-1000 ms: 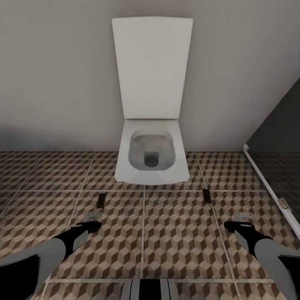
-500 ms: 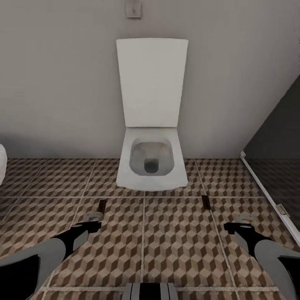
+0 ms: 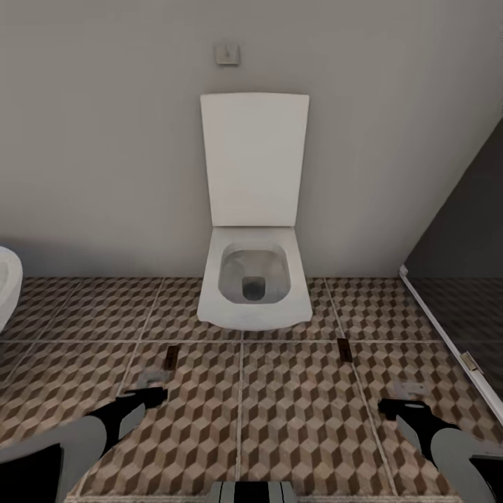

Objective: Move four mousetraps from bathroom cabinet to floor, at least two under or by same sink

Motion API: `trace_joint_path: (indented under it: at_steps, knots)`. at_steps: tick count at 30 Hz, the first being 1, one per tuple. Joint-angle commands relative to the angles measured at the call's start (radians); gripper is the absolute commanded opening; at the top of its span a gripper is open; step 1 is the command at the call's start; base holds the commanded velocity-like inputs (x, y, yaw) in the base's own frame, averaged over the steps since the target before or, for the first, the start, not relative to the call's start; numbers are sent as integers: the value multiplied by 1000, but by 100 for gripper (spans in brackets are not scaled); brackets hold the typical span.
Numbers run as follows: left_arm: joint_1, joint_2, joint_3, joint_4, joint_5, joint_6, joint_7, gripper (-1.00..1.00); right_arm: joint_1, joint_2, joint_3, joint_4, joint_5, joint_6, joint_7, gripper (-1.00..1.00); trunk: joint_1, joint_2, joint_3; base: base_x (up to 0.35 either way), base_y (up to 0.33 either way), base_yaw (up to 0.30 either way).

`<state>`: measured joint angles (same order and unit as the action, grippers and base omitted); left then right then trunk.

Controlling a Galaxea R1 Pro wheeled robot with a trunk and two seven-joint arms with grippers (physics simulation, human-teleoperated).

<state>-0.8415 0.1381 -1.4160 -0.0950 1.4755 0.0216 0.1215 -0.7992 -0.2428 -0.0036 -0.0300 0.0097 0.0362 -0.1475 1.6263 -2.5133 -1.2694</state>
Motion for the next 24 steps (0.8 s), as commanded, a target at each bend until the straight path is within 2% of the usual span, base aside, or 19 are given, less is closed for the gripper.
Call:
trace_joint_path:
  at_steps: [1, 7, 10, 16, 24]
  knots:
    - [9, 1, -7, -5, 5, 2, 8, 100, 9, 3, 0, -1, 2, 4, -2, 100, -1, 0, 3, 0, 0, 0]
    - [54, 3, -7, -4, 5, 0, 8, 100, 68, 16, 0, -2, 7, -6, -1, 100, -3, 1, 27, 0, 0, 0]
    - [79, 4, -7, -4, 6, 0, 7, 100, 99, 20, 0, -1, 7, -36, -1, 100, -5, 2, 38, 0, 0, 0]
    - [112, 2, -7, -5, 6, -1, 5, 100, 139, 23, 0, 3, 6, -81, -1, 100, -7, 4, 61, 0, 0, 0]
    - [166, -4, -8, -8, 6, -2, 3, 100, 209, 25, 2, 7, 10, -105, -1, 100, -11, 5, 92, 0, 0, 0]
